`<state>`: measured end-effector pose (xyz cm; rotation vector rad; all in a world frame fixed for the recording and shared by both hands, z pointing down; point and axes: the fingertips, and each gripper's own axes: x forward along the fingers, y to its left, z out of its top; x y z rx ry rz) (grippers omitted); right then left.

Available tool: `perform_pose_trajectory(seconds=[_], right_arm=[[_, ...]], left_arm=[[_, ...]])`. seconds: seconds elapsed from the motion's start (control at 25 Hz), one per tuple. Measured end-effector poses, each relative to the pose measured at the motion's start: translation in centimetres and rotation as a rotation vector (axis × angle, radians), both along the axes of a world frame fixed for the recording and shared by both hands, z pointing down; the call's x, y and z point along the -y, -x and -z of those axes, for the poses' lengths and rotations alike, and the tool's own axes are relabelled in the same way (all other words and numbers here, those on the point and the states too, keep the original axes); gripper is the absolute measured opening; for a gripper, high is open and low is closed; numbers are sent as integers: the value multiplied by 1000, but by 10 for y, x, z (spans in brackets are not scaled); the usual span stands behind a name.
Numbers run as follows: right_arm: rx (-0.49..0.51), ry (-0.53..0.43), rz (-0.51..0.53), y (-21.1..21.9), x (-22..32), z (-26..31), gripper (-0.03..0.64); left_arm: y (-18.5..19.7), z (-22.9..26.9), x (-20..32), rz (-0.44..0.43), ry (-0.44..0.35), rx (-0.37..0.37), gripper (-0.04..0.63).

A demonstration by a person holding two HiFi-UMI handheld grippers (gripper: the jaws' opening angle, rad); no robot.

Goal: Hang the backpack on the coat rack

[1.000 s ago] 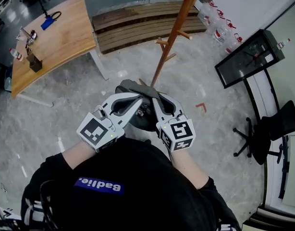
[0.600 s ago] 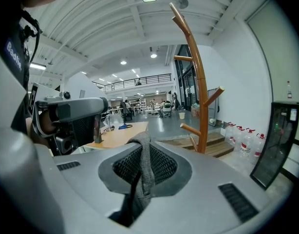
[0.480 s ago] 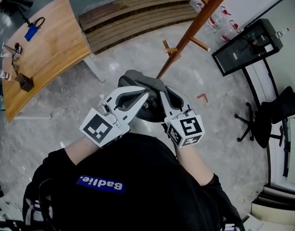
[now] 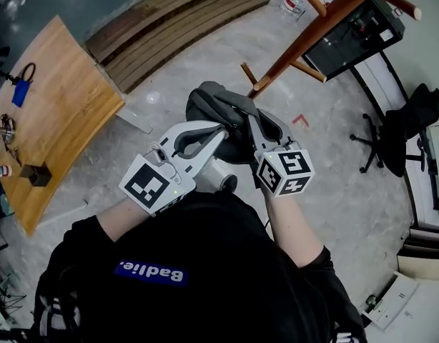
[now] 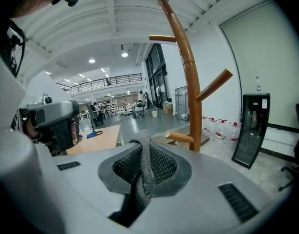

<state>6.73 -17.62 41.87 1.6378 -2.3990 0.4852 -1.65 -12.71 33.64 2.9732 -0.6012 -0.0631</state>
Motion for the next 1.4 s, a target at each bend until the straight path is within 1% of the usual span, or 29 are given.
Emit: perform_pose_trajectory(seconds=[0.08, 0.2, 0.32, 0.48, 0.64, 0.88, 1.08, 1.24, 1.4], right_arm=[[9, 20, -25, -7, 12, -1, 34], [27, 44, -49, -13, 22, -4, 34], [37, 66, -54, -16, 27, -4, 34], [22, 82, -45, -26, 38, 2, 34], [32, 118, -42, -40, 51, 0, 34], [30, 164, -54, -52, 60, -20, 34], [36, 178, -60, -57, 62, -32, 34], [44, 184, -70, -68, 75, -41, 34], [13, 180, -73, -76, 81, -51, 34]], left_arm=[[-5, 0, 8, -10, 2, 7, 8], [-8, -1, 16, -13, -12, -5, 8], [-10, -5, 16, -23, -16, -4, 8], [-18, -7, 21, -49, -12, 11, 8], [-23, -3, 30, -36, 8, -11, 8], [-19, -10, 35, -25, 18, -21, 8], [-20, -13, 32, -19, 26, -12, 8], [-26, -16, 41, -22, 40, 8, 8], [-31, -17, 42, -27, 45, 20, 8]])
